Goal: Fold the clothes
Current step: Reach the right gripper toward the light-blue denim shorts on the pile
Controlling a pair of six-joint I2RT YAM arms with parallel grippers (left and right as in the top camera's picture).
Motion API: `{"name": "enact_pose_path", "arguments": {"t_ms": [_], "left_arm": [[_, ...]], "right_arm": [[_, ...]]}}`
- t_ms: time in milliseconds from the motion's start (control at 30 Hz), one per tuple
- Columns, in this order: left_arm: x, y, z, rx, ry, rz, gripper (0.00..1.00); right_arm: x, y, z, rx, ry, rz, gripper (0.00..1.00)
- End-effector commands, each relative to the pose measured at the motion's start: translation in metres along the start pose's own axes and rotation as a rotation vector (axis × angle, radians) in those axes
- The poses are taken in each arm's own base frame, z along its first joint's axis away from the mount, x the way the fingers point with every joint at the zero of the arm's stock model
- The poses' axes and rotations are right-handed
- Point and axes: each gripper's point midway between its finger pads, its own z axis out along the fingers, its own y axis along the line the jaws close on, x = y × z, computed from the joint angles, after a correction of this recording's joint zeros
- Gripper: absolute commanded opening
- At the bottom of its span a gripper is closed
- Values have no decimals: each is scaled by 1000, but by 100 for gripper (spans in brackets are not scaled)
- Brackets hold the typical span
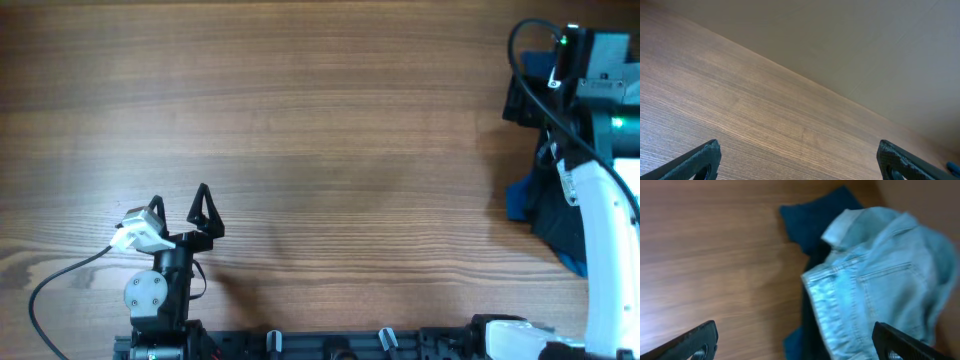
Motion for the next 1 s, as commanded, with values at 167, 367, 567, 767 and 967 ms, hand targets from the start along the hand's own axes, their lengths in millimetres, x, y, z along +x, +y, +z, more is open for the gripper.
{"name": "enact_pose_path", "arguments": {"t_ms": [167,367,567,767,967], "left_arm": [[3,-1,0,7,10,24,100],[3,-1,0,7,10,24,100],[3,-1,0,7,10,24,100],[3,-1,0,7,10,23,100],[3,-1,0,7,10,24,100]], "right_arm": [[15,-31,48,315,165,-124,100],[31,-31,79,404,267,-192,99],[46,-25,103,438,340,-208,100],[59,-26,116,494,391,-243,100],[82,-35,130,521,430,-239,100]]}}
